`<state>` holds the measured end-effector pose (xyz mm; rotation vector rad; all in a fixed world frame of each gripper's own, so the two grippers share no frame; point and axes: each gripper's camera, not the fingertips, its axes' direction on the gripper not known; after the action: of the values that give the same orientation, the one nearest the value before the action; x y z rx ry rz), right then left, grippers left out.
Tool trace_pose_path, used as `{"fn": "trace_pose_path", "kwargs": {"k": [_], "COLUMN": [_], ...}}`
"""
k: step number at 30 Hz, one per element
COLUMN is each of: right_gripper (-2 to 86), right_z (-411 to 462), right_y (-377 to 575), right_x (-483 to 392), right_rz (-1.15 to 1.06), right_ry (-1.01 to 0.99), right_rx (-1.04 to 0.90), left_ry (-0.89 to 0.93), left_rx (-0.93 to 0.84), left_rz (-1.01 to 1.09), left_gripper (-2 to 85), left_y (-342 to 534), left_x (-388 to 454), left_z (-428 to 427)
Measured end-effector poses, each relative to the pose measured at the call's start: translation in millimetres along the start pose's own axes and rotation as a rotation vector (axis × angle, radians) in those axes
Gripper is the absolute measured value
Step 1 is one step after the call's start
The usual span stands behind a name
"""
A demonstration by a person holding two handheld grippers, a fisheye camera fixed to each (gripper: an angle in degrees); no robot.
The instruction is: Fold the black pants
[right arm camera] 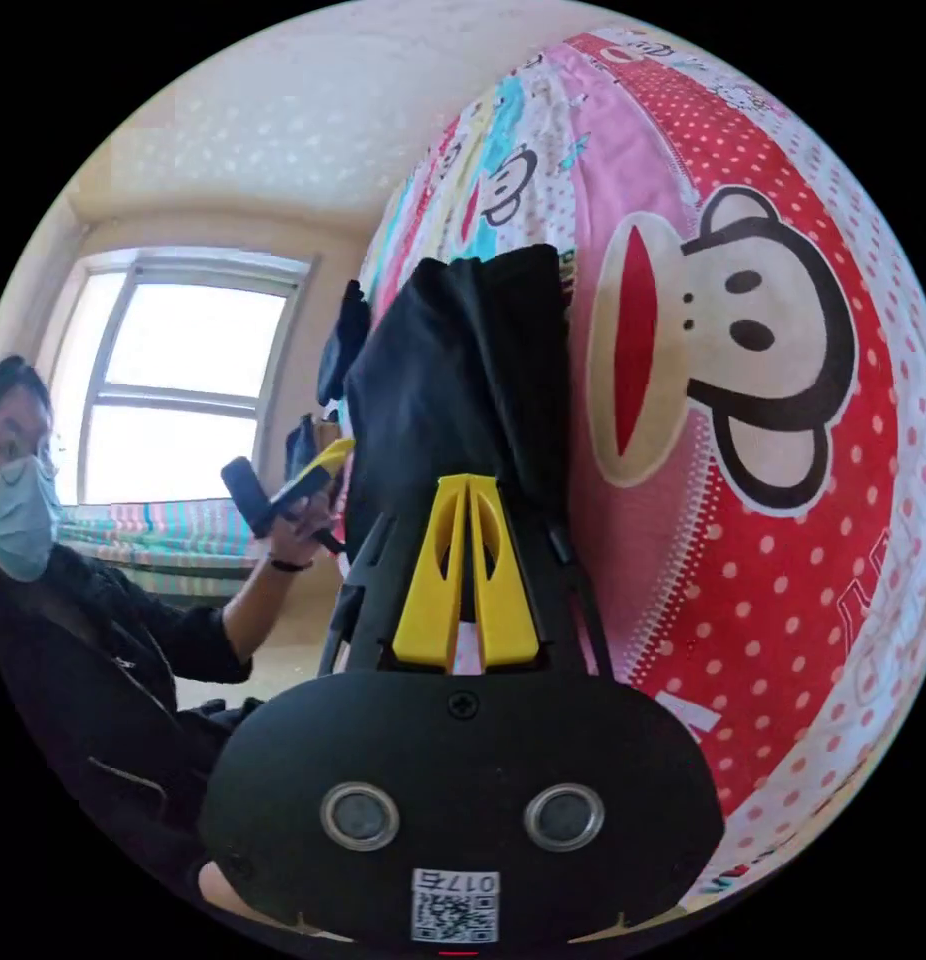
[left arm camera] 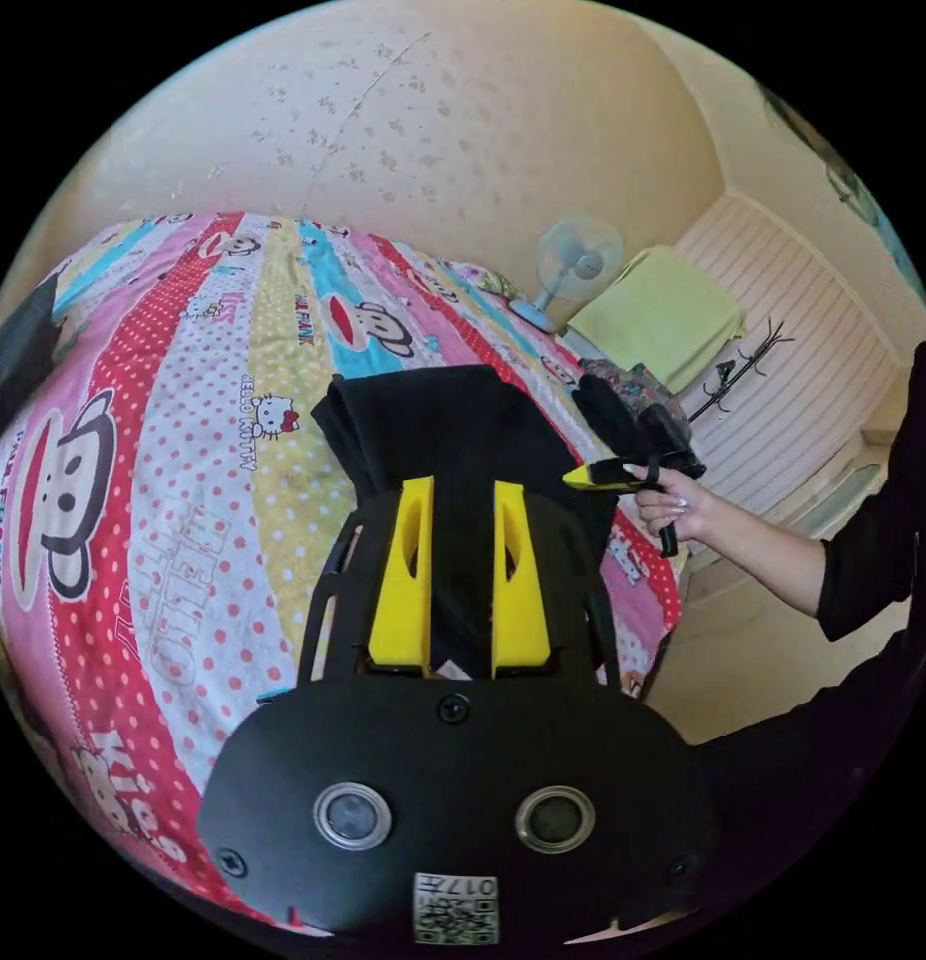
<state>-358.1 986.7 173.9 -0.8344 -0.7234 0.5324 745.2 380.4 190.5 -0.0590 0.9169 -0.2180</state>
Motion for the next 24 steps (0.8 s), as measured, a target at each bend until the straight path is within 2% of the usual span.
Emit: {"fn": "trace_pose_path", "kwargs": {"k": [2, 5, 8, 11, 14, 15, 17, 20, 24], "right_gripper": [0.7, 1.5, 3.4, 6.2, 9.6, 10.6, 13.2, 13.4, 13.6], "right_z": [-17, -55, -61, -34, 9, 17, 46, 73, 87], "right_y": [15, 46, 88, 141, 185, 192, 220, 236, 225], "right_x": [20, 17, -4, -16, -15, -14, -8, -4, -2], "right_rz": [0.084, 0.110, 0.147, 0.232, 0.349, 0.373, 0.487, 0.532, 0.549], "right_ry": [-0.164, -0.322, -0.331, -0.358, -0.326, -0.323, -0.363, -0.450, -0.461], "right_rx": [0.181, 0.431, 0.473, 0.484, 0.481, 0.497, 0.607, 0.760, 0.863], "left_ry": [0.073, 0.124, 0.153, 0.080, -0.128, -0.114, -0.011, 0.090, 0.073], "left_rx": [-0.011, 0.201, 0.260, 0.216, -0.005, -0.040, 0.015, 0.007, 0.033], "left_rz": [-0.045, -0.020, 0.159, 0.341, 0.245, 0.226, 0.189, 0.128, 0.167], "left_gripper": [2.9, 4.8, 7.4, 8.8, 9.7, 9.8, 9.9, 9.9, 9.8], "left_y": [-18, -37, -70, -104, -138, -144, -148, -152, -148], "left_x": [-12, -8, 26, 59, 49, 40, 23, 2, 5], "left_z": [-2, -52, -78, -53, 16, 37, 41, 50, 55]}}
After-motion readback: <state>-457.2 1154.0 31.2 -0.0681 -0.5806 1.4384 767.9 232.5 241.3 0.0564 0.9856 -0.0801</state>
